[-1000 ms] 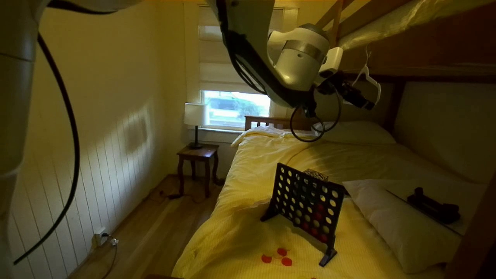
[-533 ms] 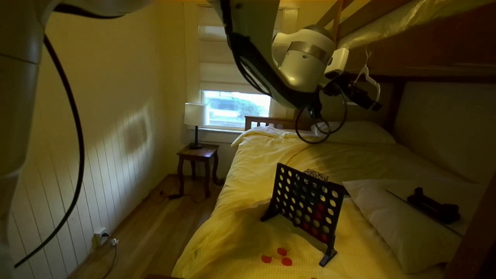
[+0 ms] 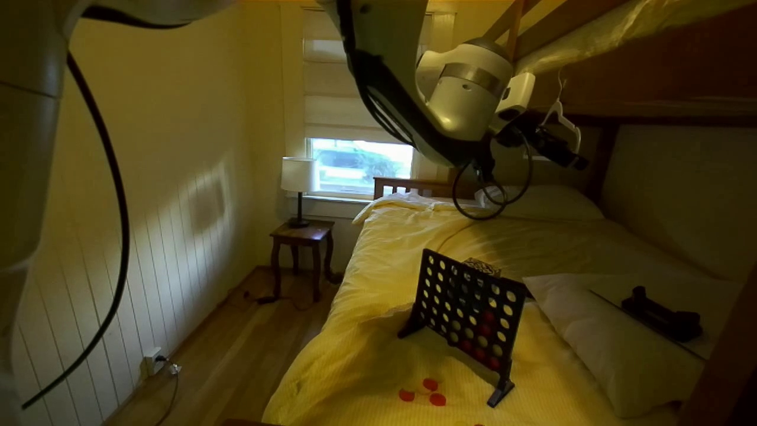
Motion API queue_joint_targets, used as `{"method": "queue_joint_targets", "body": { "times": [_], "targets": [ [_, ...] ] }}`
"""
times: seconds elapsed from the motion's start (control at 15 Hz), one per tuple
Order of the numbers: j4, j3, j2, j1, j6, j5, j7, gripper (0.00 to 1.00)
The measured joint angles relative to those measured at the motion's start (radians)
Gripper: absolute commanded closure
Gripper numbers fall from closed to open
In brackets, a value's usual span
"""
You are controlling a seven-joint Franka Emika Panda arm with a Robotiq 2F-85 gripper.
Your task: Pick up the hang wire and put it on the black object
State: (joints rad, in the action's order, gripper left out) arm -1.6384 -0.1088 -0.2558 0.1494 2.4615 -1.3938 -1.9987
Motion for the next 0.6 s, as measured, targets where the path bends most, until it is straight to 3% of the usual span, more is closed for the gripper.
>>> {"method": "queue_joint_targets", "body": {
  "times": [0.6],
  "targets": [
    [0.005, -0.005, 0.000, 0.000, -0.010, 0.000, 0.000, 0.99]
  ]
}}
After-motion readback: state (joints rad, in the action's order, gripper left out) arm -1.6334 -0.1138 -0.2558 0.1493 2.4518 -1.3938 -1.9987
